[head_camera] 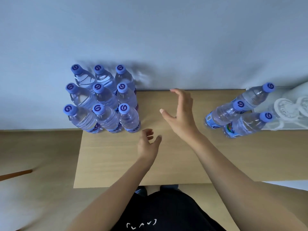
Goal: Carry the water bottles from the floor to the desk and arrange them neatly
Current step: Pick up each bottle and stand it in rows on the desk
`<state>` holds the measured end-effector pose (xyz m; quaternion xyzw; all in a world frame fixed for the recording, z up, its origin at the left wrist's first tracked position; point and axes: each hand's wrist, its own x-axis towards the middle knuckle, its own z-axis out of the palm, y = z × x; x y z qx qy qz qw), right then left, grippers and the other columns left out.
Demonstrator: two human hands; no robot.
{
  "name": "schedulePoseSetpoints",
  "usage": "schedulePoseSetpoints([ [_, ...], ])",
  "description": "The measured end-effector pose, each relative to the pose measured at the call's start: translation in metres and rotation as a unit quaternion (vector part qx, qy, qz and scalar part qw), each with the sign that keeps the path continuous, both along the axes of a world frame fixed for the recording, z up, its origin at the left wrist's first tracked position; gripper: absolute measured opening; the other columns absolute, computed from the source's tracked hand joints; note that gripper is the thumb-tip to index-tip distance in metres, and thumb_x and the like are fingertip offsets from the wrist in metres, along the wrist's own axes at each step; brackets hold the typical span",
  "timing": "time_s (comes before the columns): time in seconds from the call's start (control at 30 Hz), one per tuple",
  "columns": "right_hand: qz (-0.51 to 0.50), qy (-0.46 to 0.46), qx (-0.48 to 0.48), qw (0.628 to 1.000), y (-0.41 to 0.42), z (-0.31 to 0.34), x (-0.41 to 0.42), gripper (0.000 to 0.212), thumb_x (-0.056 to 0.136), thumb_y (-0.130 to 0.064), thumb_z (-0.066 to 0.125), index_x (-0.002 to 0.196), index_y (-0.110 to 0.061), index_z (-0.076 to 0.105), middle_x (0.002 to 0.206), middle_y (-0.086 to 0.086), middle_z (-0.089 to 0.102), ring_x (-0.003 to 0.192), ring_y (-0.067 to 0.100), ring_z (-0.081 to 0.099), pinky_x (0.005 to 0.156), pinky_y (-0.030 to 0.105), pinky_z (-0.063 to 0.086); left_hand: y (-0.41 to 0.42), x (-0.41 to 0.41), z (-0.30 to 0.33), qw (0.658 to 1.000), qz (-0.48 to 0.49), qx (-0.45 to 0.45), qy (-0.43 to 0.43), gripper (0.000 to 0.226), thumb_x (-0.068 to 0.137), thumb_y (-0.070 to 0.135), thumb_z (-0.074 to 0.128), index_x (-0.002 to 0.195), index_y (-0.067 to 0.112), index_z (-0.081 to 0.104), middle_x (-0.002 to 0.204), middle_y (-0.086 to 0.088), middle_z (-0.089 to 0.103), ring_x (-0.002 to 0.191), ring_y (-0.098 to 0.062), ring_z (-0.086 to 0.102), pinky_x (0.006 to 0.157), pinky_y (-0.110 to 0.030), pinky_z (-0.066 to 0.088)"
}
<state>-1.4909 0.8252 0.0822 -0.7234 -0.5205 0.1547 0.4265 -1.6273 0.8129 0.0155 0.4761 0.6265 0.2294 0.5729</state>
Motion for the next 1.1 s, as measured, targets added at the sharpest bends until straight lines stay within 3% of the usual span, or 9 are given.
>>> schedulePoseSetpoints([
  [0.1,-0.057,-0.024,0.031,0.998,-0.018,0.013,0.039,0.052,0.081,-0.002,0.073,0.128,0.001,0.049,0.127,0.014,0.051,0.122,0.028,0.045,0.103,0.008,0.024,0.0,0.03,0.017,0.994,-0.091,0.038,-0.036,0.035,0.089,0.02,0.068,0.12,0.02,0.052,0.12,0.005,0.058,0.11,-0.01,0.054,0.082,-0.017,0.046],
  [0.23,-0.143,-0.063,0.053,0.986,-0.042,0.024,0.09,0.047,0.083,-0.004,0.073,0.125,0.002,0.052,0.126,0.015,0.055,0.12,0.029,0.047,0.098,0.004,0.024,0.003,0.069,0.038,0.981,-0.172,0.082,-0.045,0.04,0.09,0.02,0.068,0.126,0.014,0.052,0.121,0.002,0.06,0.114,-0.012,0.055,0.096,-0.033,0.049],
  [0.4,-0.211,-0.033,0.029,0.977,-0.066,0.013,0.128,0.057,0.083,-0.01,0.077,0.129,0.004,0.049,0.131,0.016,0.053,0.122,0.031,0.047,0.094,0.002,0.024,-0.002,0.101,0.047,0.974,-0.201,0.093,-0.046,0.039,0.091,0.023,0.067,0.126,0.015,0.053,0.12,0.005,0.06,0.113,-0.01,0.055,0.098,-0.035,0.049],
  [0.5,-0.225,0.07,-0.014,0.972,-0.072,0.0,0.135,0.061,0.083,-0.017,0.079,0.132,-0.002,0.046,0.133,0.011,0.052,0.125,0.024,0.047,0.103,0.018,0.033,-0.006,0.106,0.043,0.973,-0.208,0.095,-0.04,0.036,0.091,0.023,0.067,0.124,0.015,0.054,0.117,0.006,0.061,0.111,-0.01,0.056,0.096,-0.035,0.049],
  [0.57,-0.238,0.141,-0.024,0.961,-0.072,-0.008,0.137,0.049,0.082,-0.019,0.08,0.12,-0.009,0.05,0.121,0.009,0.056,0.113,0.02,0.053,0.1,0.028,0.041,-0.008,0.105,0.039,0.967,-0.228,0.108,-0.027,0.033,0.092,0.024,0.066,0.122,0.017,0.055,0.114,0.008,0.061,0.11,-0.009,0.056,0.094,-0.032,0.05],
  [0.7,-0.236,0.209,-0.033,0.948,-0.068,-0.017,0.137,0.038,0.082,-0.022,0.08,0.105,-0.022,0.05,0.099,-0.007,0.056,0.092,0.0,0.054,0.079,0.006,0.039,-0.011,0.094,0.03,0.955,-0.268,0.125,0.005,0.032,0.092,0.028,0.065,0.121,0.02,0.055,0.114,0.012,0.06,0.108,-0.005,0.056,0.088,-0.025,0.048],
  [0.8,-0.244,0.215,-0.024,0.945,-0.063,-0.019,0.138,0.033,0.081,-0.015,0.078,0.086,-0.028,0.049,0.079,-0.015,0.054,0.071,-0.015,0.054,0.067,0.001,0.038,-0.01,0.085,0.025,0.957,-0.265,0.116,0.017,0.032,0.091,0.029,0.065,0.12,0.021,0.055,0.113,0.012,0.061,0.109,-0.005,0.057,0.086,-0.022,0.047],
  [0.97,-0.191,0.251,-0.057,0.947,-0.053,-0.012,0.131,0.027,0.081,-0.013,0.078,0.098,-0.013,0.057,0.082,-0.011,0.06,0.072,-0.003,0.059,0.071,0.019,0.05,-0.005,0.072,0.023,0.955,-0.276,0.103,0.023,0.041,0.086,0.03,0.072,0.122,0.022,0.053,0.117,0.013,0.059,0.11,-0.006,0.055,0.086,-0.021,0.044],
  [1.1,-0.117,0.305,-0.059,0.943,-0.041,0.018,0.118,0.021,0.08,-0.009,0.079,0.097,-0.006,0.066,0.085,-0.001,0.069,0.072,0.002,0.066,0.067,0.014,0.052,0.004,0.063,0.032,0.953,-0.289,0.088,0.015,0.069,0.076,0.032,0.083,0.133,0.022,0.045,0.125,0.011,0.054,0.116,-0.007,0.051,0.095,-0.025,0.043],
])
